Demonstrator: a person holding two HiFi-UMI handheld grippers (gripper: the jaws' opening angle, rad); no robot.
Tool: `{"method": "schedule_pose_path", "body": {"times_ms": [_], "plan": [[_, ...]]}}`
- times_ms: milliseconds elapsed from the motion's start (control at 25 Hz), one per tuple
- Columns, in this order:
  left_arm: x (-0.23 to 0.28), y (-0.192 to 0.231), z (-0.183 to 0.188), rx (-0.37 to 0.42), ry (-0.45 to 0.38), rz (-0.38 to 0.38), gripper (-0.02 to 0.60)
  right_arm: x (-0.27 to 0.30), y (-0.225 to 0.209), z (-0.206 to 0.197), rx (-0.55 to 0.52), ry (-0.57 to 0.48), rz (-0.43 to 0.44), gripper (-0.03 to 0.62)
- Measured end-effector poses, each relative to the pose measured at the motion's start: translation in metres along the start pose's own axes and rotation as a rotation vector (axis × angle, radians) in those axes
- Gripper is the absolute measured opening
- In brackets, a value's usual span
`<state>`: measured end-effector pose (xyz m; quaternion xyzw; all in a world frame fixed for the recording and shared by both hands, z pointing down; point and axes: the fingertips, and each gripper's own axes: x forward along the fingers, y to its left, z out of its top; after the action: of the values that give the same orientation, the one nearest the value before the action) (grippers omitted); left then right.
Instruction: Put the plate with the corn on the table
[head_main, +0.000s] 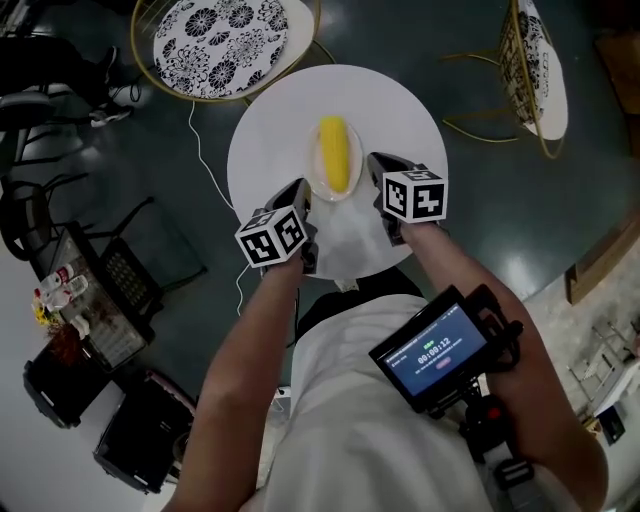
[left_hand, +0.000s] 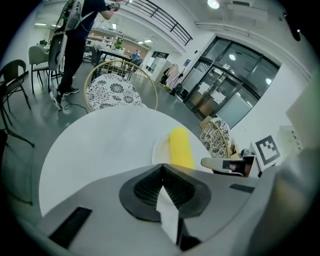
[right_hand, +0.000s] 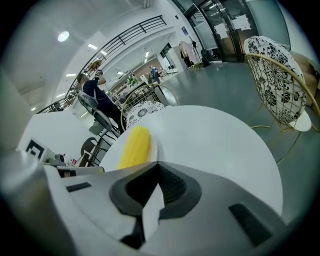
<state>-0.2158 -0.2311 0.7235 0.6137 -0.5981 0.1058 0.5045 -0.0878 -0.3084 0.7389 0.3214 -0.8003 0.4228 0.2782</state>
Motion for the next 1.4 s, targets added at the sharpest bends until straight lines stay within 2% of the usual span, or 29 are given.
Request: {"method": "schedule_pose_path", "body": {"times_ms": [400, 800, 1240, 1400], "plan": [[-0.04, 0.001, -0.014, 0.009, -0.036, -0.032, 0.006, -0.035, 0.022, -0.012, 0.054, -0.057, 0.037, 0.008], [-0.095, 0.0, -0.03, 0.065, -0.073, -0.078, 0.006, -0.075, 0.051, -0.044, 0.063, -0.067, 0.066, 0.008], [-0.135, -0.033, -0.03, 0.124, -0.132, -0.145, 0.006, -0.111, 0.089, -0.046, 0.02, -0.121, 0.107, 0.008], [-0.146, -0.036, -0.02, 0.145, -0.167, -0.157, 0.006, -0.117, 0.104, -0.03, -0.009, -0.159, 0.133, 0.008]]}}
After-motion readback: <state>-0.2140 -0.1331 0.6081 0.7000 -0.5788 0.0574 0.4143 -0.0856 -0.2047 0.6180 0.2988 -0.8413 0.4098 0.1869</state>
